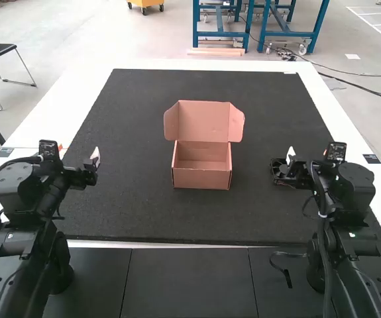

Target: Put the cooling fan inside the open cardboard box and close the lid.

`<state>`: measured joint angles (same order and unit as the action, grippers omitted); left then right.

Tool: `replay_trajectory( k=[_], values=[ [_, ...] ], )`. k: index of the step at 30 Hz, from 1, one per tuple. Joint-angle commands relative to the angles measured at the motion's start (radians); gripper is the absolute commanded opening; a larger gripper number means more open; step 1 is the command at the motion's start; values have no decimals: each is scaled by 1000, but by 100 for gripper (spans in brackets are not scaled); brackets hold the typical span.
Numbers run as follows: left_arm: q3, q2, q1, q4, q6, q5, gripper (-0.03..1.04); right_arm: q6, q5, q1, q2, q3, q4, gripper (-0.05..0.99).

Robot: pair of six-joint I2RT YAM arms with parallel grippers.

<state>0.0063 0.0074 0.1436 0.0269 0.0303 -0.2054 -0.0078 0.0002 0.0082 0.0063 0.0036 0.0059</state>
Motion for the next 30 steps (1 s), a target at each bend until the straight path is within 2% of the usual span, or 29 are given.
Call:
replay_trajectory(
  k=[1, 5, 6, 7, 8, 12, 15, 19, 22, 27, 30],
  values=[
    [-8, -9, 16, -2, 0, 11, 96, -6, 3, -14, -6, -4, 5, 91],
    [-8, -9, 17, -10, 17, 9, 96, 25, 3, -14, -6, -4, 11, 91],
    [-6, -9, 17, -21, 36, 9, 96, 34, 3, -14, -6, -4, 20, 91],
    [-6, -9, 19, -59, 80, 9, 96, 46, 3, -14, -6, -4, 34, 91],
    [-6, -9, 19, -85, 97, 9, 96, 49, 3, -14, -6, -4, 59, 91],
    [-3, -9, 21, -220, 118, 41, 96, 63, 3, -20, -6, -1, 261, 91],
    [29, -4, 22, -237, 120, 63, 96, 63, -14, -33, -2, 41, 276, 91],
    [115, 57, 17, -222, 120, 77, 96, 62, -26, -37, 49, 130, 241, 91],
    [225, 198, 16, -194, 120, 77, 96, 62, -23, -37, 161, 236, 215, 91],
    [497, 506, 14, -35, 122, 70, 96, 54, 0, -39, 409, 470, 97, 91],
    [656, 666, 19, 64, 122, -26, 96, 63, 18, -39, 498, 604, -12, 91]
  ],
)
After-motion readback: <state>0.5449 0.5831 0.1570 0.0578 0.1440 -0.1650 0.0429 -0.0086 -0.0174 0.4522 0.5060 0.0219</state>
